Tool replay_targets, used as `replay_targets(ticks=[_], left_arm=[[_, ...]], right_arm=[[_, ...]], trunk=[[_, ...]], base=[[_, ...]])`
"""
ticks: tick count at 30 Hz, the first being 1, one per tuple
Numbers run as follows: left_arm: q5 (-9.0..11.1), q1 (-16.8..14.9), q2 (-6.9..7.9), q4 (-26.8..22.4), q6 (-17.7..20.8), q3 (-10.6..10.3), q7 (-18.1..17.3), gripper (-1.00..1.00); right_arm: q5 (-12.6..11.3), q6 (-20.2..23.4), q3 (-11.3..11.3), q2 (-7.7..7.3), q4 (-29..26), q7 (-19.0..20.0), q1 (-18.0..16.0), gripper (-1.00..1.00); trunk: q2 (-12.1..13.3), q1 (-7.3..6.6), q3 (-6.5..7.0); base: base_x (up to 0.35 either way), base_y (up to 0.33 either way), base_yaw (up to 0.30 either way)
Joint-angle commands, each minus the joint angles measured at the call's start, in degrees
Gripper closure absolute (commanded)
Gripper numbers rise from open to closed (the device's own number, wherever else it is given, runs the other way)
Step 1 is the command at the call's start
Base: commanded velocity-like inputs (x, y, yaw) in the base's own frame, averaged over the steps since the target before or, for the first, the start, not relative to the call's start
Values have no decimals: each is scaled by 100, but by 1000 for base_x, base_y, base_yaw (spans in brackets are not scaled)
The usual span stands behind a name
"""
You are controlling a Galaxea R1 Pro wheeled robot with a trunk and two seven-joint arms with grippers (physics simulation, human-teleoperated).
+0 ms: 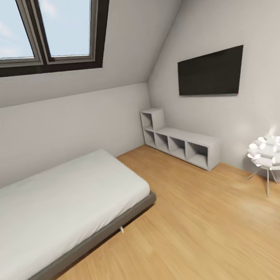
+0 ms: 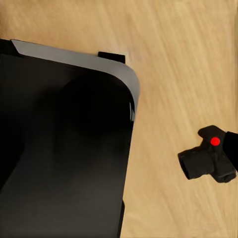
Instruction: Attach the digital camera to the camera tripod in the bedroom.
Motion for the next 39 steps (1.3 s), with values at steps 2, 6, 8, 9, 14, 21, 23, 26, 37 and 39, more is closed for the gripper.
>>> replay_targets(ticks=[2,6,8,9,14,21,23,26,37,39], left_arm=[[54,2,-1,-5,-27,-53,3,-100],[52,2,-2,-6,-46,-60,4,-100],[51,2,-2,-7,-52,-64,4,-100],[51,2,-2,-7,-54,-64,4,-100],[51,2,4,-2,-60,-69,4,-100],[51,2,6,1,-67,-65,7,-100],[51,2,6,1,-68,-65,6,-100],[52,2,6,2,-71,-64,8,-100],[63,2,6,1,-84,-59,12,-100],[83,2,7,1,-85,-52,12,-100]], right_arm=[[45,-16,-43,5,3,-4,-1,-100],[21,19,-72,11,14,-4,-1,-100],[13,31,-80,12,19,-4,-1,-100],[10,34,-83,13,20,-4,-1,-100],[-2,26,-98,16,25,-7,-1,-100],[-46,11,-102,15,26,-7,-1,-100],[-49,10,-102,15,26,-8,-1,-100],[-52,10,-102,15,27,-9,-1,-100],[-55,9,-95,7,27,-8,-1,-100],[-55,9,-95,7,27,-7,-1,-100]], trunk=[[-2,3,-4],[-2,3,-4],[-2,3,-4],[-2,3,-4],[-2,3,-4],[-2,3,-4],[-2,3,-4],[-2,3,-4],[-2,3,-4],[-2,3,-4]], base=[[325,2,-33],[325,1,-147],[325,0,-222],[325,0,-243],[325,0,-271],[325,0,-291],[314,0,-294],[215,0,-295],[48,0,-296],[3,0,-296]])
